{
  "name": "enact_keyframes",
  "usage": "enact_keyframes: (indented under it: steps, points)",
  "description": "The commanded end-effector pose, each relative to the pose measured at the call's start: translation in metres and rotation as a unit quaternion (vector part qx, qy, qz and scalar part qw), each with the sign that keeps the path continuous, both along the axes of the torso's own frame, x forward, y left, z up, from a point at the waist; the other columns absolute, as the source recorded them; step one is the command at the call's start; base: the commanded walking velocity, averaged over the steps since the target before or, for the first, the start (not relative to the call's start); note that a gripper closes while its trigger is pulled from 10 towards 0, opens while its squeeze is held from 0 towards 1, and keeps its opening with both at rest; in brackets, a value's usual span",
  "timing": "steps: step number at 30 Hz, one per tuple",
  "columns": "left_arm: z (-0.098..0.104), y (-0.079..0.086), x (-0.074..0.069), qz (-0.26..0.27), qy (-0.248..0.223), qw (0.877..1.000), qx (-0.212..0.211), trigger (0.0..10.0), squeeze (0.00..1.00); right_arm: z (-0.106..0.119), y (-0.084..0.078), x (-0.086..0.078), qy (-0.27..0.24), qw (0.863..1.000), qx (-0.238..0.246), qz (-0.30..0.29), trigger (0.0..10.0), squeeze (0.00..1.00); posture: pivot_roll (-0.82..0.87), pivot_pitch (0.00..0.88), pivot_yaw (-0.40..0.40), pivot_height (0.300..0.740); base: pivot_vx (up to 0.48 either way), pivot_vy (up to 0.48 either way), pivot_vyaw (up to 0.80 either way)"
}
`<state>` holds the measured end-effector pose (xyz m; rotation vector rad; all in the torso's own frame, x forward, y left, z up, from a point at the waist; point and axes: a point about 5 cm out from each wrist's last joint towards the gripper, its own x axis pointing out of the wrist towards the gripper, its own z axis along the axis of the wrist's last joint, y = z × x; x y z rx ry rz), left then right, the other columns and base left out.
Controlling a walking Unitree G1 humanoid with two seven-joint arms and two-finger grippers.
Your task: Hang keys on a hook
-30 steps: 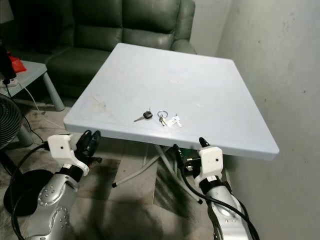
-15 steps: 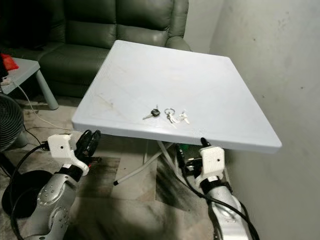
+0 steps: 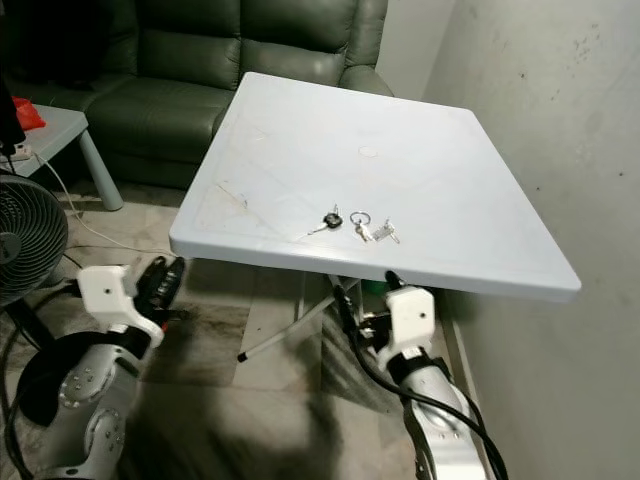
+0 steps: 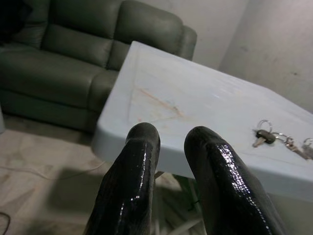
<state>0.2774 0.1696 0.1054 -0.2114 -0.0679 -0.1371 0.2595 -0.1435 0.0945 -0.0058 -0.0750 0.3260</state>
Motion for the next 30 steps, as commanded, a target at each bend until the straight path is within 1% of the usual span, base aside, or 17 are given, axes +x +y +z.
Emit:
enact_keyframes:
  steps: [1,5,9,13,30]
  points:
    - [-0.0010,-0.0098,0.0011,-0.011,0.005,1.000,-0.002,10.0,0.00,0.0000,-0.0095,-0.0016,0.002,1.000,-0.005,-0.012,10.0,0.00,-0.01,0.023,-0.099,0.740,0.000,0.000,0.00]
    - [-0.0042,-0.0128,0.0005,-0.013,0.017,1.000,-0.002,10.0,0.00,-0.0008,-0.0086,-0.0023,0.003,1.000,-0.006,-0.010,10.0,0.00,-0.01,0.019,-0.100,0.740,0.000,0.000,0.00]
    - [-0.0039,-0.0165,-0.0003,-0.023,0.016,1.000,-0.003,10.0,0.00,-0.0017,-0.0084,-0.0027,0.005,1.000,-0.008,-0.009,10.0,0.00,-0.01,0.018,-0.100,0.740,0.000,0.000,0.00]
    - [-0.0045,-0.0189,-0.0005,-0.028,0.020,0.999,0.006,10.0,0.00,-0.0027,-0.0076,-0.0025,0.006,1.000,-0.011,-0.006,10.0,0.00,0.00,0.012,-0.100,0.740,0.000,0.000,0.00]
    - [-0.0068,-0.0194,-0.0011,-0.031,0.029,0.999,0.018,10.0,0.00,-0.0047,-0.0055,-0.0025,0.009,1.000,-0.018,-0.002,10.0,0.00,0.00,0.009,-0.102,0.740,0.014,0.000,0.00]
